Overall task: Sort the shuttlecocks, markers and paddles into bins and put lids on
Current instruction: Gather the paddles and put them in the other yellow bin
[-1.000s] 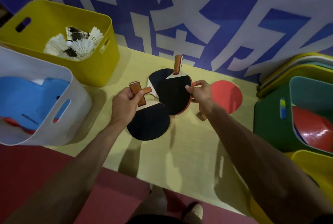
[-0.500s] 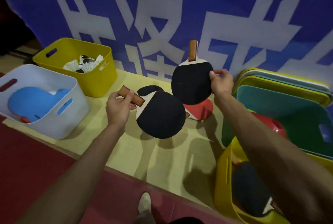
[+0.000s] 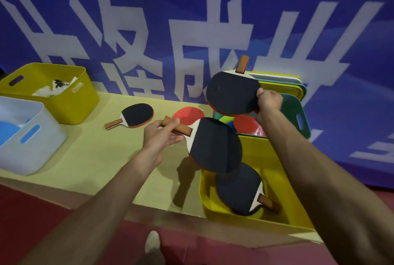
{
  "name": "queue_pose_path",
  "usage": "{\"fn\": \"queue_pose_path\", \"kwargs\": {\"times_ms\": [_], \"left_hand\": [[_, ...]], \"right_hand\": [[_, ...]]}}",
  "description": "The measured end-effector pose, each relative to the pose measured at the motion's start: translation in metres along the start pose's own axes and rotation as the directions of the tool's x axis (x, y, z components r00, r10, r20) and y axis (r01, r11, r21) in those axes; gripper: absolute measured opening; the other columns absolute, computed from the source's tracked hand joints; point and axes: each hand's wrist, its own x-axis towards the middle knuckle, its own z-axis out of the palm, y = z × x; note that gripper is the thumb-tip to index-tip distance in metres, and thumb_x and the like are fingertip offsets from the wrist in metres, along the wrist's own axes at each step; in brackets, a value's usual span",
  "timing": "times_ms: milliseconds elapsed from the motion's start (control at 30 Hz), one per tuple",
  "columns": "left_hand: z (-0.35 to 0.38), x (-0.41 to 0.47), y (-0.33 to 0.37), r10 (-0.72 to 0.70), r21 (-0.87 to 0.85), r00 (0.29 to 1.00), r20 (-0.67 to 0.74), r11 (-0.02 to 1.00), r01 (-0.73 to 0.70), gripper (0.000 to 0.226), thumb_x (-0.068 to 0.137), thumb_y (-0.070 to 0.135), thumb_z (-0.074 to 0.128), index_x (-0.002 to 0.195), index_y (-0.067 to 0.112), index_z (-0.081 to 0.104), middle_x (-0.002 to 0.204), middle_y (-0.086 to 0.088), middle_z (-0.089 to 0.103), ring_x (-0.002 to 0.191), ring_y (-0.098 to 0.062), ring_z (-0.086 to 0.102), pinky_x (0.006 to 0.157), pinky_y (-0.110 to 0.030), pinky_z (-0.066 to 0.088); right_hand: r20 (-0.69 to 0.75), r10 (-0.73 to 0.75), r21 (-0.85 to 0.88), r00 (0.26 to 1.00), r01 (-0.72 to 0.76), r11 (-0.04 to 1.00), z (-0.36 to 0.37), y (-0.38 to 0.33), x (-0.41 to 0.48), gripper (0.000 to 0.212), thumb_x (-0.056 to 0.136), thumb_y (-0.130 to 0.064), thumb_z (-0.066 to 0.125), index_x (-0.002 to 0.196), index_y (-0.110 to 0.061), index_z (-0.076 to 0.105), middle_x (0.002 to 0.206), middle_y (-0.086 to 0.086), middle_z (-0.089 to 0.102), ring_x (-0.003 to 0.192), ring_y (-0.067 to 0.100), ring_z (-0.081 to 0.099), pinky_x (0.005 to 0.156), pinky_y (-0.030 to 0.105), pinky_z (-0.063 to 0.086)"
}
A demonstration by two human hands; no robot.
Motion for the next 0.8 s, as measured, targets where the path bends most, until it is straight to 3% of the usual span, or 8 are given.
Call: {"fn": "queue_pose_path", "kwargs": {"times_ms": [133,200,300,400,533,733,800], "left_hand": [[0.030,-0.021,-0.014,-0.039,0.103,0.984,0.176,0.994,0.021,0.028,0.081,0.020,0.074,0.101,0.005,0.062,0.088,-0.020,0.071,0.073,-0.029,0.073,0.066,-0.029,0.060],[0.045,-0.027,-0.022,-0.074,0.171,0.962,0.262,0.985,0.029,0.025,0.081,0.018,0.074,0.099,0.006,0.063,0.089,-0.020,0.072,0.071,-0.030,0.072,0.068,-0.031,0.061],[0.066,-0.037,-0.032,-0.140,0.251,0.917,0.374,0.967,0.045,0.019,0.081,0.015,0.073,0.095,0.009,0.062,0.089,-0.019,0.072,0.074,-0.029,0.073,0.069,-0.030,0.061],[0.087,-0.044,-0.045,-0.202,0.356,0.871,0.447,0.934,0.034,0.017,0.082,0.013,0.072,0.095,0.007,0.062,0.092,-0.021,0.071,0.074,-0.028,0.072,0.067,-0.028,0.060],[0.111,-0.042,-0.060,-0.250,0.441,0.847,0.469,0.897,0.020,0.014,0.084,0.014,0.069,0.093,0.006,0.061,0.087,-0.016,0.069,0.062,-0.019,0.069,0.066,-0.024,0.059],[0.131,-0.038,-0.076,-0.377,0.509,0.797,0.472,0.855,0.103,0.003,0.092,0.003,0.057,0.093,0.005,0.054,0.088,-0.017,0.066,0.064,-0.020,0.069,0.062,-0.022,0.059],[0.135,-0.037,-0.085,-0.377,0.495,0.815,0.440,0.859,0.130,0.006,0.095,0.002,0.049,0.099,0.002,0.053,0.091,-0.019,0.066,0.070,-0.022,0.069,0.060,-0.021,0.058]], "right_hand": [[0.021,0.025,-0.034,0.999,-0.024,0.999,-0.043,0.012,0.007,0.010,0.074,-0.019,0.060,0.066,-0.018,0.065,0.090,0.008,0.067,0.089,0.028,0.063,0.092,0.046,0.053],[0.035,0.026,-0.071,0.999,-0.024,0.997,-0.063,0.010,-0.002,0.015,0.077,-0.013,0.055,0.077,-0.018,0.069,0.093,0.007,0.067,0.091,0.026,0.060,0.093,0.043,0.052],[0.067,0.014,-0.118,0.998,-0.006,0.993,-0.091,0.008,-0.011,0.024,0.087,-0.010,0.049,0.095,-0.014,0.071,0.095,0.005,0.064,0.089,0.020,0.056,0.080,0.036,0.051],[0.113,-0.018,-0.166,0.993,0.037,0.985,-0.117,0.013,-0.011,0.025,0.096,-0.012,0.045,0.100,-0.012,0.070,0.089,0.001,0.062,0.082,0.013,0.054,0.066,0.026,0.044],[0.127,-0.038,-0.257,0.991,0.070,0.964,-0.146,0.020,-0.008,0.025,0.099,-0.018,0.046,0.111,-0.011,0.067,0.103,0.006,0.063,0.096,0.019,0.056,0.077,0.030,0.045],[0.195,-0.056,-0.387,0.979,0.129,0.913,-0.172,0.035,-0.005,0.025,0.099,-0.018,0.047,0.112,-0.010,0.066,0.108,0.008,0.062,0.101,0.022,0.056,0.084,0.031,0.043],[0.216,-0.040,-0.417,0.976,0.129,0.900,-0.177,0.037,-0.003,0.025,0.099,-0.018,0.047,0.112,-0.010,0.067,0.109,0.008,0.062,0.103,0.023,0.056,0.088,0.034,0.044]]}}
